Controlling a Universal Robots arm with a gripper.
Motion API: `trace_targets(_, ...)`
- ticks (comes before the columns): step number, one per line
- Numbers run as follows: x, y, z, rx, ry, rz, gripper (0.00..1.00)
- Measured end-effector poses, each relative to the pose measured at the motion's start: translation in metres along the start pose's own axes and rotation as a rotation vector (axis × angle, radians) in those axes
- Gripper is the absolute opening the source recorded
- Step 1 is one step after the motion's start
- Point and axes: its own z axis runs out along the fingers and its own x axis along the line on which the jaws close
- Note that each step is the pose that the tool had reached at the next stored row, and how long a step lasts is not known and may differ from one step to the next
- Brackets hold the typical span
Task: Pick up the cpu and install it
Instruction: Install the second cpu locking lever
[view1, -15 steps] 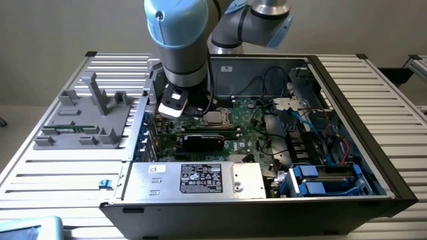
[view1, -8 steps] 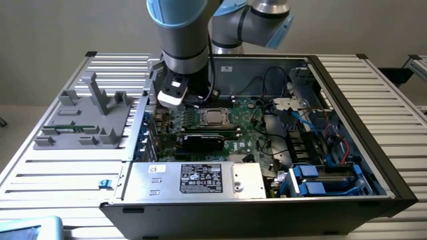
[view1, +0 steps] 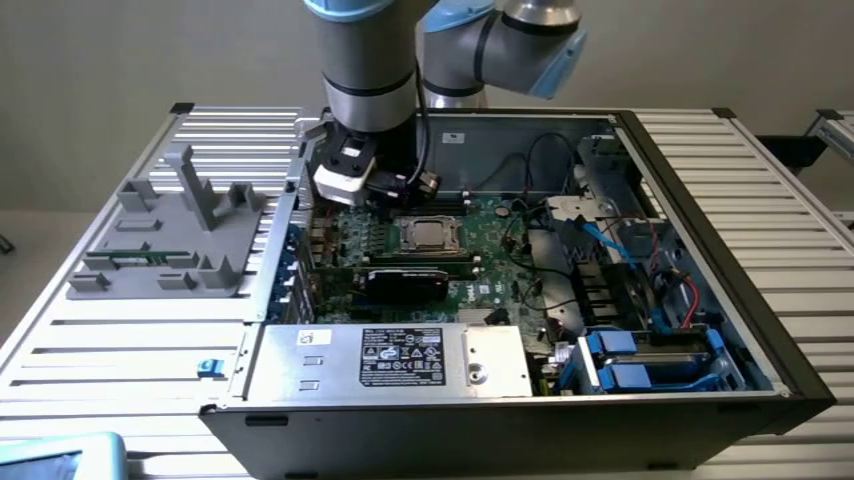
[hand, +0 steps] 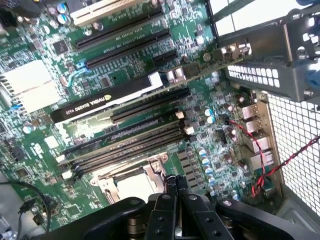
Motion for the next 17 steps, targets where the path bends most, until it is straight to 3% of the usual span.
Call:
trace_targets(3, -0.001, -0.0031, 0.0005, -0.0485, 0.0191, -0.002, 0.11)
trace_targets(4, -0.002, -0.0045, 0.0004, -0.0582, 0.0229, -0.002, 0.11)
trace_targets(5, -0.001, -0.006, 0.0003, -0.0634, 0.0249, -0.002, 0.11)
trace_targets(8, 0.0, -0.0102, -0.001, -0.0699, 0.0274, -0.003, 0.11)
trace_targets(14, 0.006, -0.0179, -0.0041, -0.0771, 0.029, -0.003, 0.11)
trace_targets(17, 0.008, -0.0212, -0.0043, -0.0891, 0.0327, -0.003, 0.11)
